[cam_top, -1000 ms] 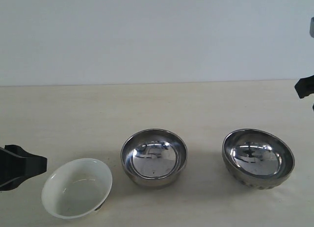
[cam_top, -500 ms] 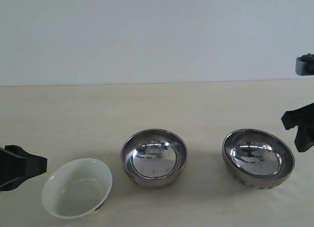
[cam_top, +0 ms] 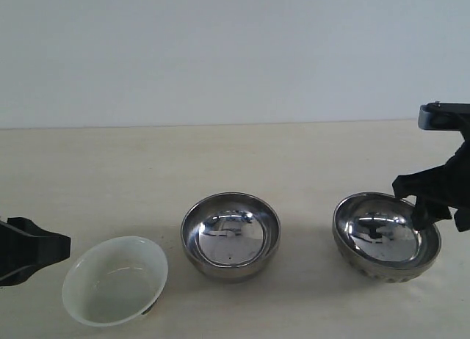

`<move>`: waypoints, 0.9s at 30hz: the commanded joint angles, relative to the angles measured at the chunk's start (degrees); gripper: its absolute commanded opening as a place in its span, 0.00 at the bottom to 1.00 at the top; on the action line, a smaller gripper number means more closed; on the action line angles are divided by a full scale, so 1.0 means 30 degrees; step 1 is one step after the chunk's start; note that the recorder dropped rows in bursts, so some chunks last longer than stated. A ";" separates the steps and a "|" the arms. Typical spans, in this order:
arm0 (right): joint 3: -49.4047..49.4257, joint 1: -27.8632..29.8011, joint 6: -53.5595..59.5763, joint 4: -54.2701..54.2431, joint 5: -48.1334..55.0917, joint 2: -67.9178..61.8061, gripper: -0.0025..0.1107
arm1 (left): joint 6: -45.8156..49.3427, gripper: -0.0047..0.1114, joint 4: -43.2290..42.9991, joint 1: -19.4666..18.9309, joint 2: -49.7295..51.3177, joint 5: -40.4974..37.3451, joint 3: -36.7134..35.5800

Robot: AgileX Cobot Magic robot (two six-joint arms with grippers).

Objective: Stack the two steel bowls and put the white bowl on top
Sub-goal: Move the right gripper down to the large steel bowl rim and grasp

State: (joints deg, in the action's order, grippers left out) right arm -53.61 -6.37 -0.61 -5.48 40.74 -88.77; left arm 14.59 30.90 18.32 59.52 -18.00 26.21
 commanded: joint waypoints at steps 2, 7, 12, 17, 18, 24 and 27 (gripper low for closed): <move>0.0120 0.0050 -0.0169 0.0255 -0.1441 -0.0632 0.46 | 0.0152 0.34 0.0052 -0.0015 -0.0071 -0.0075 -0.0098; 0.0120 0.0050 -0.1021 0.1150 -0.1948 -0.1488 0.46 | 0.0152 0.34 0.0052 -0.0015 -0.0071 -0.0075 -0.0098; 0.0120 0.0050 -0.1891 0.1828 -0.2283 -0.2117 0.46 | 0.0275 0.34 0.0052 -0.0015 -0.0071 -0.0075 -0.0098; 0.0160 0.0050 -0.2474 0.1828 -0.2754 -0.2788 0.46 | 0.0275 0.34 0.0052 -0.0015 -0.0071 -0.0075 -0.0098; 0.0160 0.0050 -0.2564 0.1828 -0.2875 -0.2827 0.46 | 0.0275 0.34 0.0052 -0.0015 -0.0071 -0.0075 -0.0098; 0.0160 0.0050 -0.2609 0.1828 -0.2953 -0.3540 0.45 | 0.0272 0.34 0.0052 -0.0015 -0.0071 0.0398 -0.0411; 0.0160 0.0050 -0.2542 0.1828 -0.2968 -0.4091 0.32 | 0.0272 0.34 0.0052 -0.0015 -0.0071 0.0695 -0.0592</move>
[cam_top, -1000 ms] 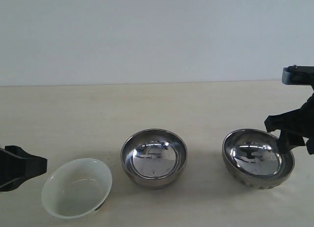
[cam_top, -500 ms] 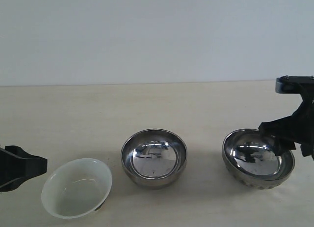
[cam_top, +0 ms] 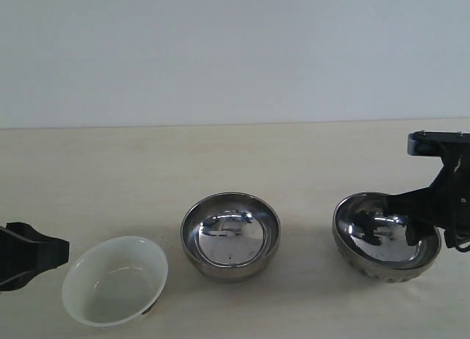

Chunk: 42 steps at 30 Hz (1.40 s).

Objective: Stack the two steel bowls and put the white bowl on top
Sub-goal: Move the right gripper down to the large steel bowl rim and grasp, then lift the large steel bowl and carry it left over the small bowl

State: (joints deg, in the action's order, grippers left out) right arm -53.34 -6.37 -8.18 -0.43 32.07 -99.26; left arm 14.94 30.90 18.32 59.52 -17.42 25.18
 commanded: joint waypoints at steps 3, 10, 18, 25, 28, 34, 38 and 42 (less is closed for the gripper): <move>0.0071 0.0050 0.0061 0.0142 -0.0049 -0.0875 0.12 | 0.0155 0.34 0.0052 -0.0015 -0.0071 0.0667 -0.0247; 0.0071 0.0050 0.0357 0.0142 0.0093 -0.0839 0.02 | 0.0258 0.34 0.0315 -0.0015 -0.0071 0.0705 -0.0247; 0.0028 0.0050 0.0389 0.0142 0.0870 0.0796 0.02 | 0.0305 0.34 0.0371 -0.0015 -0.0071 0.0789 -0.0247; 0.0028 0.0050 0.0389 0.0142 0.1830 0.2886 0.02 | 0.0305 0.34 0.0371 -0.0015 -0.0071 0.0789 -0.0247; 0.0028 0.0050 0.0571 -0.0206 0.2143 0.3564 0.02 | 0.0305 0.34 0.0371 -0.0015 -0.0071 0.0789 -0.0247; -0.0001 0.0050 0.3590 -0.4952 0.1894 0.4433 0.02 | 0.0305 0.34 0.0411 -0.0015 -0.0071 0.0744 -0.0247; -0.0411 -0.0197 0.5833 -0.8159 0.2335 0.4435 0.02 | 0.0305 0.34 0.0411 -0.0015 -0.0071 0.0628 -0.0247; -0.1336 -0.1152 0.5793 -0.8345 0.2968 0.4435 0.02 | 0.0305 0.34 0.0411 -0.0015 -0.0071 0.0664 -0.0247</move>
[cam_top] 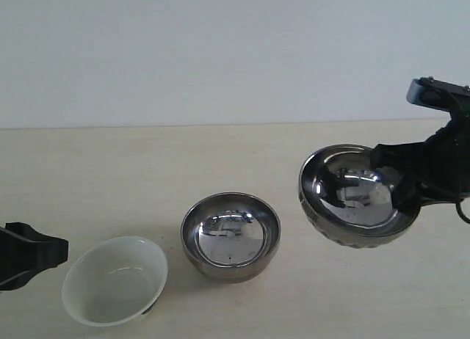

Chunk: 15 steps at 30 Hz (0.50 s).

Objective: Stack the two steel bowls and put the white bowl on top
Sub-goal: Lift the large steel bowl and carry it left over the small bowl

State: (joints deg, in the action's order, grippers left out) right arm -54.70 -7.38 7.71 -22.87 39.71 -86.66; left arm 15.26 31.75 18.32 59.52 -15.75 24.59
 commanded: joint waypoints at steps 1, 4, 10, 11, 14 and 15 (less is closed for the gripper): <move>-0.1061 -0.1136 0.0495 -0.1037 0.0419 0.0236 0.02 | 0.0198 0.34 0.0184 -0.0015 -0.0071 0.0107 -0.0051; -0.1524 -0.2182 0.0282 -0.1326 0.0003 0.0236 0.02 | 0.0198 0.34 0.0171 -0.0015 -0.0071 0.0146 -0.0051; -0.2401 -0.4186 -0.0524 -0.1414 -0.0232 -0.0383 0.02 | 0.0198 0.34 0.0206 -0.0015 -0.0071 0.0146 -0.0051; -0.2503 -0.4433 -0.0635 -0.1414 -0.0329 -0.0577 0.02 | 0.0198 0.34 0.0206 -0.0015 -0.0071 0.0146 -0.0051; -0.2819 -0.5241 -0.0679 -0.1538 -0.0522 -0.1363 0.02 | 0.0198 0.34 0.0264 -0.0015 -0.0071 -0.0031 -0.0051; -0.2937 -0.5473 -0.0679 -0.1608 -0.0574 -0.1648 0.02 | 0.0198 0.34 0.0267 -0.0015 -0.0071 -0.0111 -0.0051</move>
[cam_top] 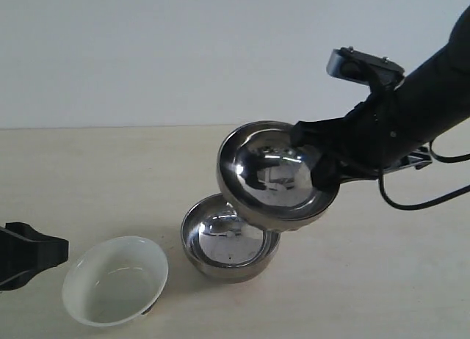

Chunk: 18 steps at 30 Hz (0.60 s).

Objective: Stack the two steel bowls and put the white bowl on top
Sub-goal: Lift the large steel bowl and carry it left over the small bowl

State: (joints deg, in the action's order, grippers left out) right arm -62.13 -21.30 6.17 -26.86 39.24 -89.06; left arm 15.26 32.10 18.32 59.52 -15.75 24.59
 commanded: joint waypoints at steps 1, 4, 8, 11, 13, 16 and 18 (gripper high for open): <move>-0.0645 -0.1031 -0.0245 -0.0328 -0.0509 -0.1052 0.02 | 0.0198 0.34 0.0148 -0.0015 -0.0071 -0.0111 -0.0051; -0.1001 -0.1292 -0.0401 -0.0455 -0.0596 -0.1740 0.02 | 0.0198 0.34 0.0148 -0.0015 -0.0071 -0.0160 -0.0051; -0.1281 -0.1292 -0.0448 -0.0486 -0.0729 -0.2361 0.02 | 0.0198 0.34 0.0148 -0.0015 -0.0071 -0.0084 -0.0051; -0.1281 -0.1292 -0.0480 -0.0809 -0.1070 -0.2812 0.02 | 0.0198 0.34 0.0148 -0.0015 -0.0071 0.0116 -0.0051; -0.1281 -0.1292 -0.0394 -0.1120 -0.1313 -0.3148 0.02 | 0.0198 0.34 0.0148 -0.0015 -0.0071 0.0116 -0.0051; -0.1319 -0.1292 -0.0326 -0.1274 -0.1448 -0.3544 0.02 | 0.0198 0.34 0.0148 -0.0015 -0.0071 0.0065 -0.0051; -0.1672 -0.1292 -0.0251 -0.1274 -0.0877 -0.3954 0.02 | 0.0198 0.34 0.0148 -0.0015 -0.0071 0.0100 -0.0051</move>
State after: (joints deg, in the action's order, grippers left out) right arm -65.86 -25.11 4.96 -30.13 36.08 -100.27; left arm 15.26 32.12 18.32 59.52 -16.00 24.59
